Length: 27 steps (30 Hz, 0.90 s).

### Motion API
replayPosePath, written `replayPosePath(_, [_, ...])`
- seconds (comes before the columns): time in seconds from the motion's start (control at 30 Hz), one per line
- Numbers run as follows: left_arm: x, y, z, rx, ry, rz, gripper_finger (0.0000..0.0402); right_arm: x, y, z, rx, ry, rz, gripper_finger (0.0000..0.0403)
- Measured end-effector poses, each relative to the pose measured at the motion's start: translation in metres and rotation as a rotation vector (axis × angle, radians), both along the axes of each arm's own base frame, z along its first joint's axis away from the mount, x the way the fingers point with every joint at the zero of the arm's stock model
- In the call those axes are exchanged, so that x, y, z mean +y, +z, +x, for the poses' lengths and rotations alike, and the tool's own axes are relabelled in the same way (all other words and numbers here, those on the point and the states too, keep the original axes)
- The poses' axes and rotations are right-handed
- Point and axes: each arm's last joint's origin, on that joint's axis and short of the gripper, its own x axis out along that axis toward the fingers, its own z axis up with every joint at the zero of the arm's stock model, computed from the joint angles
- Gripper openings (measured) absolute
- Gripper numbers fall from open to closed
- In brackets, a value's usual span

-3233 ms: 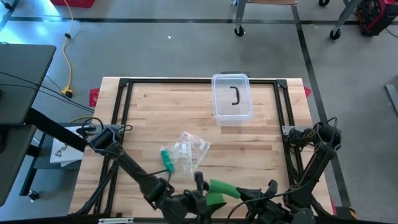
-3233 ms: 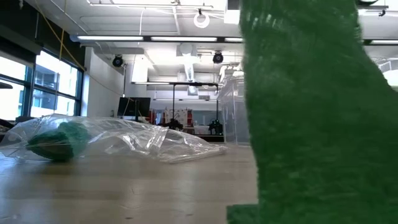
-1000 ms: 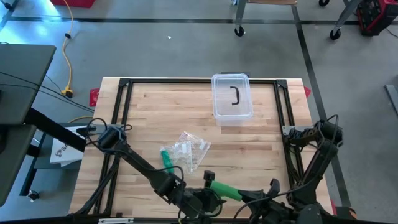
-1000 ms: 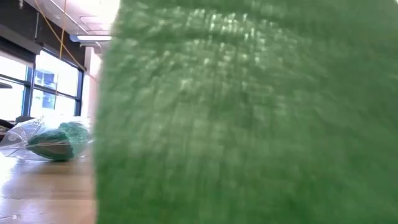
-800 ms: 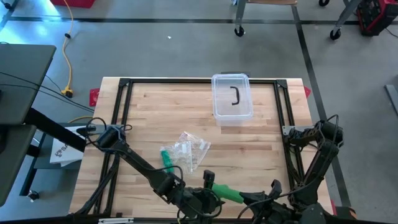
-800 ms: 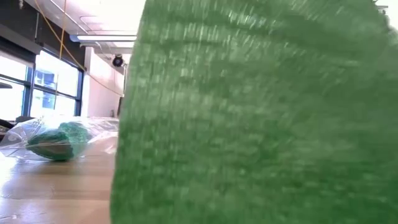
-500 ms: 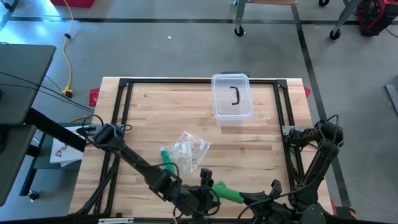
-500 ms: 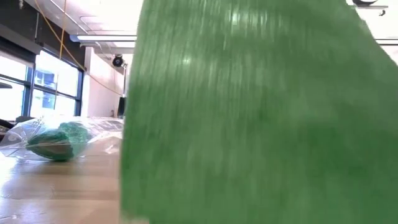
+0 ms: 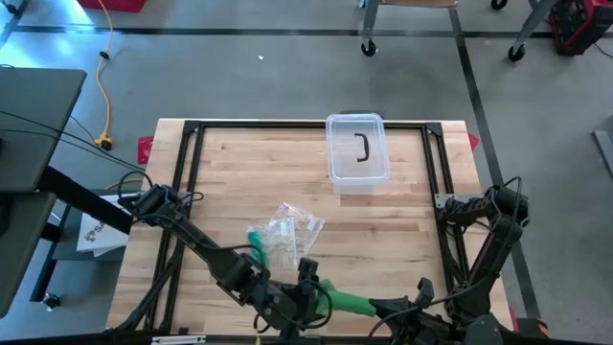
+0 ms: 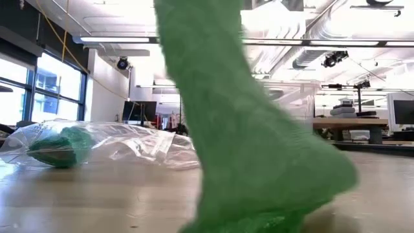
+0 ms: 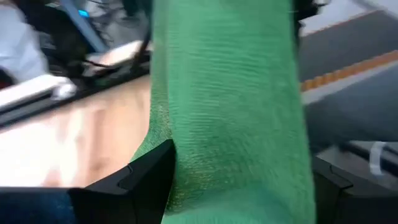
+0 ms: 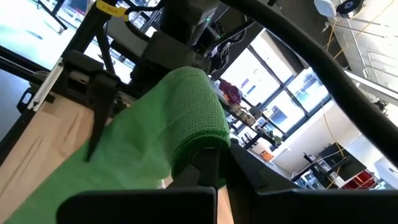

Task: Roll bandage
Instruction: Roll the green bandage

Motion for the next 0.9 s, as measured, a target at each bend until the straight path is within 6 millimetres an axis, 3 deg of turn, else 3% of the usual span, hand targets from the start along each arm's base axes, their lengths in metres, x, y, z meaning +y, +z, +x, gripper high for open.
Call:
replayPosePath(0.13, [-0.002, -0.013, 0.007, 0.066, -0.076, -0.051, 0.0250, 0.000, 0.000, 0.001, -0.002, 0.019, -0.004, 0.0000])
replayPosePath(0.3, [0.003, -0.027, 0.012, 0.109, -0.054, 0.033, 0.0250, 0.000, 0.000, 0.002, -0.005, 0.016, 0.003, 0.0000])
replayPosePath(0.43, [0.008, -0.013, 0.006, 0.063, -0.021, 0.130, 0.0250, -0.005, 0.003, 0.005, 0.002, -0.013, -0.013, 0.0000])
replayPosePath(0.6, [0.013, 0.013, 0.003, -0.070, -0.030, 0.168, 0.0250, -0.026, 0.026, 0.012, -0.018, -0.030, -0.009, 0.0000])
replayPosePath(0.73, [0.017, 0.022, 0.013, -0.141, -0.108, 0.071, 0.0252, -0.040, 0.040, 0.015, -0.041, -0.038, 0.017, 0.0000])
replayPosePath(0.9, [0.031, 0.016, 0.029, -0.093, -0.214, -0.088, 0.0275, -0.044, 0.044, 0.016, -0.051, -0.028, 0.022, 0.0000])
